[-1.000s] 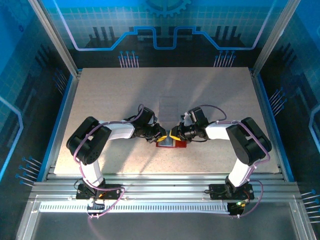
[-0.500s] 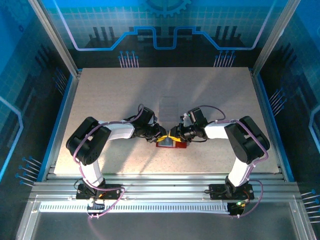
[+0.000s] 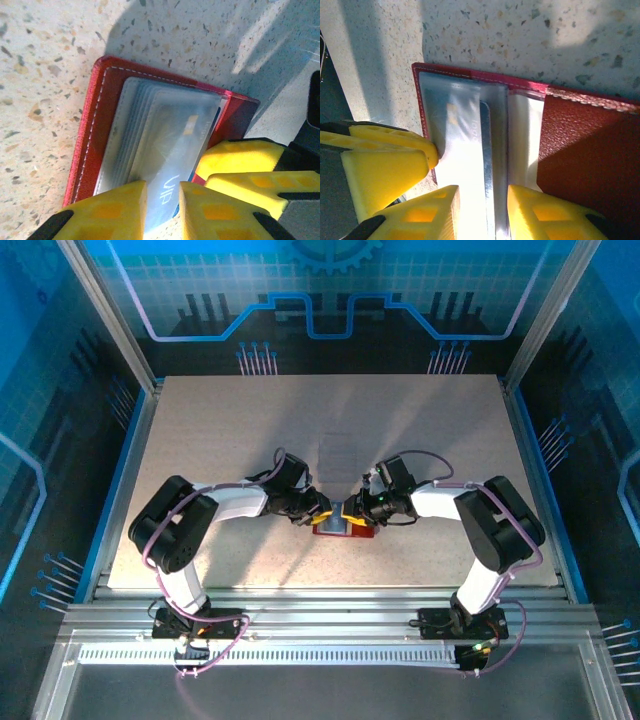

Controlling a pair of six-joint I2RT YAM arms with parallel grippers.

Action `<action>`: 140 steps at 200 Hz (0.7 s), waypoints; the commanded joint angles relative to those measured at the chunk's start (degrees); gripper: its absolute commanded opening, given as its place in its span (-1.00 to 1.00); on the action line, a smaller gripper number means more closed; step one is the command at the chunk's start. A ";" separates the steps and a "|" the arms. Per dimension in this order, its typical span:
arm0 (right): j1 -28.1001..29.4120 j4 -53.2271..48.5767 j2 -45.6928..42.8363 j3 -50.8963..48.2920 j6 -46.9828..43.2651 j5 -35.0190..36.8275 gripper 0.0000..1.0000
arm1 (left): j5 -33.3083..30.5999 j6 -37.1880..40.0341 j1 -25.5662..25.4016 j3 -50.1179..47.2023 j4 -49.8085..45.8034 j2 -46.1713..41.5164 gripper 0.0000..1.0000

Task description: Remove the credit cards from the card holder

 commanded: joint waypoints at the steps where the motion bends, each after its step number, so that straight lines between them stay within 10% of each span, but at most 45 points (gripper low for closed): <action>1: 0.48 -2.09 -2.51 0.81 -0.79 0.64 -0.35 | -1.37 2.09 -0.40 2.08 -3.39 -2.56 -0.49; 140: 0.39 4.52 1.34 1.39 2.34 -4.38 -0.34 | -2.56 7.29 -0.37 5.44 -12.69 1.81 -0.88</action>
